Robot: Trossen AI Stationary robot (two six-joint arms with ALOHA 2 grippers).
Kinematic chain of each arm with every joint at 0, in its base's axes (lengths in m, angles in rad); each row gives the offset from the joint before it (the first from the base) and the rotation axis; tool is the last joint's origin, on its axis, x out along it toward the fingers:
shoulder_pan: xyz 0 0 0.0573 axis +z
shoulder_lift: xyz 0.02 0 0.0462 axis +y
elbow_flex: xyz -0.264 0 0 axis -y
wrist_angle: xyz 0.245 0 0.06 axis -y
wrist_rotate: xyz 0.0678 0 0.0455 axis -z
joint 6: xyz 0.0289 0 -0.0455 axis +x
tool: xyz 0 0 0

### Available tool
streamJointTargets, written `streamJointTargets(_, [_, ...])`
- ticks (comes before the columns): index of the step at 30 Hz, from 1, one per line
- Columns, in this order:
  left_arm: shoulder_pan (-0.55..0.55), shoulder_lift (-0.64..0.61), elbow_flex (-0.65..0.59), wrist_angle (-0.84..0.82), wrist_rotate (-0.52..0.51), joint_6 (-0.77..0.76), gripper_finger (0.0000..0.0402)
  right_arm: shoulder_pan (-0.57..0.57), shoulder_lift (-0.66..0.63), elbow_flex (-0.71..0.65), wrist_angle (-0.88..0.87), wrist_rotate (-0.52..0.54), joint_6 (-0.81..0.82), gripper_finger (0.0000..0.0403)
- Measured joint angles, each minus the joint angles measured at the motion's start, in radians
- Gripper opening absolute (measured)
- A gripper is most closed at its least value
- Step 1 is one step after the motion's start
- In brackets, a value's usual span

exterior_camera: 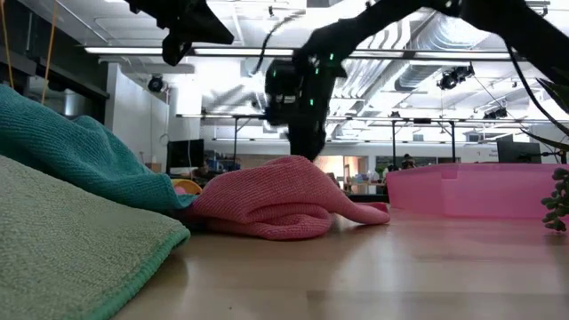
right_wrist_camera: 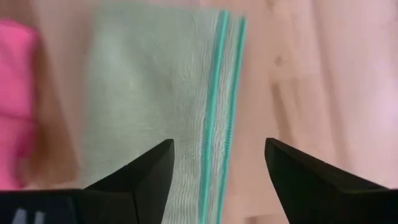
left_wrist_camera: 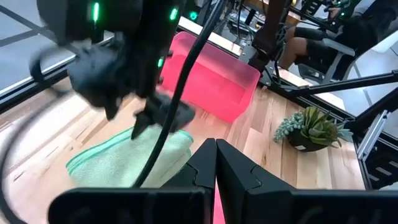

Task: Fold microfiber towels
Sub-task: Fold the top light green microfiber cloth

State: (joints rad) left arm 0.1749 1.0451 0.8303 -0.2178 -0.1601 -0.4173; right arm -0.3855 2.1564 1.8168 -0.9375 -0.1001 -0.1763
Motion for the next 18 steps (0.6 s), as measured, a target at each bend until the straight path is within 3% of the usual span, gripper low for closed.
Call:
streamJointTargets(5, [0.000,-0.011,0.000,-0.060,-0.005,0.000,0.0000,-0.011,-0.078,-0.027,-0.017,-0.018,-0.054,0.0211])
streamJointTargets(8, [0.000,-0.011,0.000,-0.117,-0.048,0.000,0.0000,-0.033,-0.124,-0.103,-0.002,-0.049,-0.064,0.0134])
streamJointTargets(10, [0.000,-0.011,0.000,-0.144,-0.082,-0.003,0.0000,-0.051,-0.163,-0.188,0.036,-0.121,-0.048,0.0060])
streamJointTargets(12, [0.000,-0.004,0.000,-0.159,-0.109,-0.002,0.0000,-0.060,-0.210,-0.292,0.112,-0.189,-0.013,0.0017])
streamJointTargets(15, [0.001,0.019,-0.001,-0.158,-0.120,-0.002,0.0000,-0.045,-0.275,-0.444,0.257,-0.207,0.068,0.0025])
streamJointTargets(18, [0.002,0.051,-0.001,-0.138,-0.121,-0.002,0.0000,-0.013,-0.298,-0.544,0.398,-0.206,0.123,0.0008])
